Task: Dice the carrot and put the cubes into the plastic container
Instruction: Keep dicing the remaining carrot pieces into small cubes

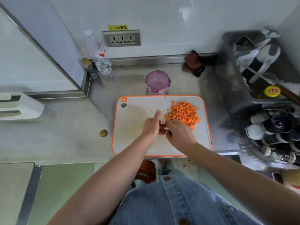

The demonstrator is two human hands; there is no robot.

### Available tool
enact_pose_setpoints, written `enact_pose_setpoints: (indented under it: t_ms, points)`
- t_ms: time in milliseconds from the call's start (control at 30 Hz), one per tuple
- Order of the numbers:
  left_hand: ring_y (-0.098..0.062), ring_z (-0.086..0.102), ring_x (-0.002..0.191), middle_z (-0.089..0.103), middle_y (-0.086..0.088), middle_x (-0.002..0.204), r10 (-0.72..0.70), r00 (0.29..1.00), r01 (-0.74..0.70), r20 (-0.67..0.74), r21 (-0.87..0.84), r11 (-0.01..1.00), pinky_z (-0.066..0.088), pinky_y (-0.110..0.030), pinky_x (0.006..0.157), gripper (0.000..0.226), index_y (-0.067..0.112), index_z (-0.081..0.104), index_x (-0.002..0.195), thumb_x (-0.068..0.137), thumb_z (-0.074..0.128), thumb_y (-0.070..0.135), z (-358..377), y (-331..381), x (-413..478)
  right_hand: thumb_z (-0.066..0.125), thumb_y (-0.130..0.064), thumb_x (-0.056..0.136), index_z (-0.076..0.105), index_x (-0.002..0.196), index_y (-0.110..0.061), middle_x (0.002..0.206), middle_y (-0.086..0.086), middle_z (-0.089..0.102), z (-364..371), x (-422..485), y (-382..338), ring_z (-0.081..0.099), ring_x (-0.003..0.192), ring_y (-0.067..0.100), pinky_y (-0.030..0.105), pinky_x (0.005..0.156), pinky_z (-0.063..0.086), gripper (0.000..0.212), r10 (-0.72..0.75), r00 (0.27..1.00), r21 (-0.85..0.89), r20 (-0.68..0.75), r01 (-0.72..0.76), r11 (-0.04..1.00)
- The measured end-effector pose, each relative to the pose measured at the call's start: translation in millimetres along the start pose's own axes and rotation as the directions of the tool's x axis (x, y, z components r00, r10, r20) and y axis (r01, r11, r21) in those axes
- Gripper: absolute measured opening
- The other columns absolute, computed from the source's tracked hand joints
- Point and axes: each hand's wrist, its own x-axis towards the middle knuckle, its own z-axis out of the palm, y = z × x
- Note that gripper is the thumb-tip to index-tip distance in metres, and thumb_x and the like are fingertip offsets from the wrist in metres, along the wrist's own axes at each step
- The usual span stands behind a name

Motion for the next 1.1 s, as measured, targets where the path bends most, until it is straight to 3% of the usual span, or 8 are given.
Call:
enact_pose_setpoints:
  t_ms: [133, 233, 400, 500, 633, 900, 967, 1100]
  points:
    - [-0.039, 0.071, 0.073, 0.070, -0.020, 0.083, -0.097, 0.989, 0.091, -0.116, -0.059, 0.994, 0.059, -0.049, 0.078, 0.025, 0.000, 0.063, 0.087, 0.095, 0.041, 0.009, -3.6, -3.6, 2.6, 0.054, -0.021, 0.090, 0.055, 0.124, -0.014, 0.105, 0.011, 0.052, 1.8, -2.2, 2.9, 0.060, 0.081, 0.032, 0.035, 0.063, 0.047, 0.034, -0.106, 0.992, 0.001, 0.068, 0.107, 0.994]
    - [-0.033, 0.071, 0.062, 0.070, -0.021, 0.090, -0.106, 0.982, 0.092, -0.159, -0.093, 0.991, 0.059, -0.052, 0.074, 0.026, -0.002, 0.060, 0.100, 0.097, 0.037, 0.010, -13.4, -5.0, 3.7, 0.055, -0.033, 0.094, 0.056, 0.129, -0.021, 0.105, 0.004, 0.050, -0.3, 1.2, 11.6, 0.057, 0.084, 0.022, 0.031, 0.066, 0.044, 0.037, -0.154, 0.987, 0.166, 0.046, 0.145, 0.975]
    - [-0.031, 0.070, 0.065, 0.068, -0.015, 0.089, -0.078, 0.976, 0.065, -0.202, -0.072, 0.995, 0.058, -0.050, 0.079, 0.028, 0.003, 0.058, 0.092, 0.099, 0.034, 0.015, -27.3, -3.9, 2.1, 0.029, -0.049, 0.099, 0.033, 0.146, -0.042, 0.153, -0.002, 0.021, 1.4, 7.8, 18.4, 0.020, 0.137, 0.020, 0.041, 0.111, 0.022, 0.048, -0.095, 0.991, 0.347, 0.092, 0.058, 0.936]
    - [-0.027, 0.067, 0.059, 0.067, -0.017, 0.087, -0.075, 0.976, 0.062, -0.206, -0.070, 0.996, 0.060, -0.046, 0.072, 0.032, -0.003, 0.061, 0.102, 0.098, 0.034, 0.014, -31.5, -4.2, 1.4, 0.019, -0.057, 0.096, 0.023, 0.147, -0.050, 0.160, -0.011, -0.001, 11.2, 10.5, 12.2, -0.001, 0.144, 0.017, 0.047, 0.115, 0.005, 0.051, -0.138, 0.958, 0.328, 0.251, 0.050, 0.943]
    - [-0.026, 0.067, 0.064, 0.068, -0.018, 0.089, -0.057, 0.978, 0.052, -0.199, -0.033, 0.998, 0.061, -0.045, 0.072, 0.033, -0.004, 0.062, 0.099, 0.098, 0.034, 0.014, -33.3, -3.3, -1.3, 0.015, -0.056, 0.100, 0.018, 0.150, -0.044, 0.161, -0.010, -0.008, 14.6, 17.7, 15.9, -0.008, 0.147, 0.022, 0.050, 0.116, 0.000, 0.052, 0.059, 0.966, 0.289, 0.251, -0.133, 0.948]
    - [-0.028, 0.069, 0.066, 0.069, -0.018, 0.091, -0.030, 0.981, 0.023, -0.194, -0.036, 0.999, 0.060, -0.046, 0.072, 0.032, -0.002, 0.062, 0.100, 0.097, 0.034, 0.013, -33.7, 0.4, -0.3, 0.023, -0.049, 0.101, 0.022, 0.152, -0.033, 0.161, -0.004, -0.008, 9.2, 21.5, 5.8, -0.007, 0.147, 0.023, 0.050, 0.117, 0.004, 0.053, 0.079, 0.971, 0.230, 0.226, -0.132, 0.964]
    - [-0.029, 0.070, 0.065, 0.070, -0.017, 0.089, -0.031, 0.980, 0.024, -0.196, -0.040, 0.999, 0.060, -0.049, 0.074, 0.032, -0.002, 0.063, 0.099, 0.096, 0.035, 0.014, -34.7, 0.9, 2.1, 0.026, -0.047, 0.102, 0.031, 0.149, -0.033, 0.161, -0.005, -0.006, 6.8, 19.4, 2.9, -0.005, 0.146, 0.021, 0.049, 0.117, 0.006, 0.049, -0.038, 0.974, 0.213, 0.225, -0.011, 0.977]
    - [-0.031, 0.072, 0.069, 0.072, -0.012, 0.086, -0.036, 0.973, 0.035, -0.228, -0.008, 0.999, 0.060, -0.049, 0.074, 0.033, 0.003, 0.065, 0.098, 0.097, 0.043, 0.028, -37.0, -2.8, 10.4, 0.030, -0.040, 0.103, 0.058, 0.126, -0.024, 0.140, 0.007, 0.034, -0.9, 20.1, -4.2, 0.028, 0.129, 0.030, 0.043, 0.105, 0.028, 0.040, 0.118, 0.993, 0.187, 0.030, -0.122, 0.975]
